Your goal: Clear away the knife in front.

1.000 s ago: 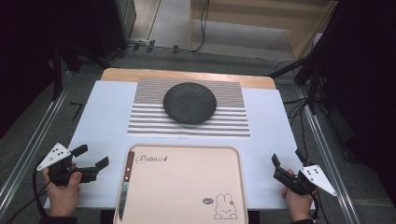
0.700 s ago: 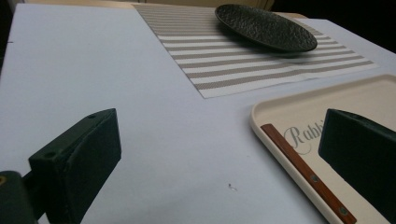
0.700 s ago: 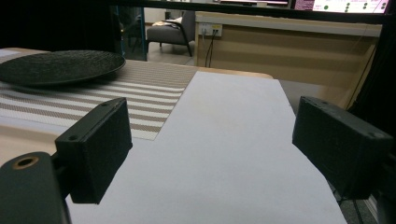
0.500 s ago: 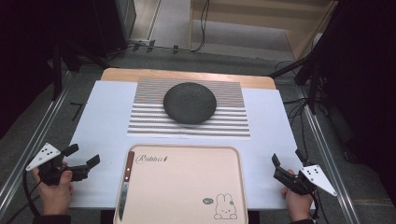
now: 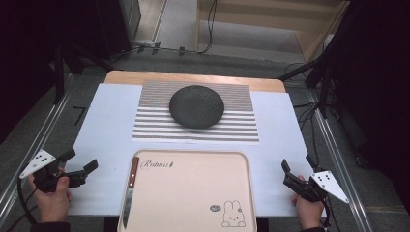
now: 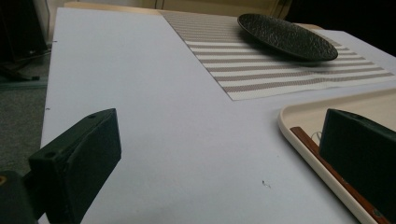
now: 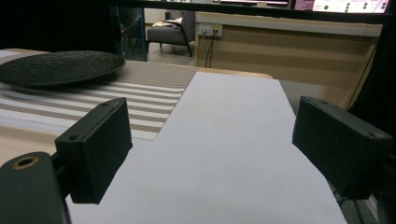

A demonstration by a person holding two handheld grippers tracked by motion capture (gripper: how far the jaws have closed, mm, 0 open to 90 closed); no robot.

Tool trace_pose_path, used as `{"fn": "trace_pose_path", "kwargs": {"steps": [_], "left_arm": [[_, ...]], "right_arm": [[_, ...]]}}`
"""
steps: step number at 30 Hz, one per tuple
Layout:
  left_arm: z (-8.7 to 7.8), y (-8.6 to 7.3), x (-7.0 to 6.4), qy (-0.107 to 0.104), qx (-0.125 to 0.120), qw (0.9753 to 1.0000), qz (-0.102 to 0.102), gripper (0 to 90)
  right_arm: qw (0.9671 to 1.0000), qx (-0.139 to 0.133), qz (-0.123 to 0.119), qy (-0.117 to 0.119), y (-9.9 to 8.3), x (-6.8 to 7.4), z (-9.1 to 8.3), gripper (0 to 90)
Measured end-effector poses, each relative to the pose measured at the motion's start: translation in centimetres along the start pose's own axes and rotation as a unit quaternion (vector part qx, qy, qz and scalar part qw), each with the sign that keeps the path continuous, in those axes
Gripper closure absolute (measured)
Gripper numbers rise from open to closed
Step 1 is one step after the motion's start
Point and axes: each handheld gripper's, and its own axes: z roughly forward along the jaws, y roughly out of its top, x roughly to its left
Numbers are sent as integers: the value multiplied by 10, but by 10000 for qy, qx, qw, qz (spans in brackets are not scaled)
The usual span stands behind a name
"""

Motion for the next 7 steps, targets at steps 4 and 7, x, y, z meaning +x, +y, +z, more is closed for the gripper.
{"fn": "trace_pose_path", "kwargs": {"steps": [4, 7], "left_arm": [[1, 0, 0, -9, 5, 10000, -14, 0], [1, 0, 0, 3, 22, 10000, 5, 0]], "right_arm": [[10000, -1, 0, 2, 0, 0, 0, 102], [10000, -6, 0, 2, 0, 0, 0, 102]]}}
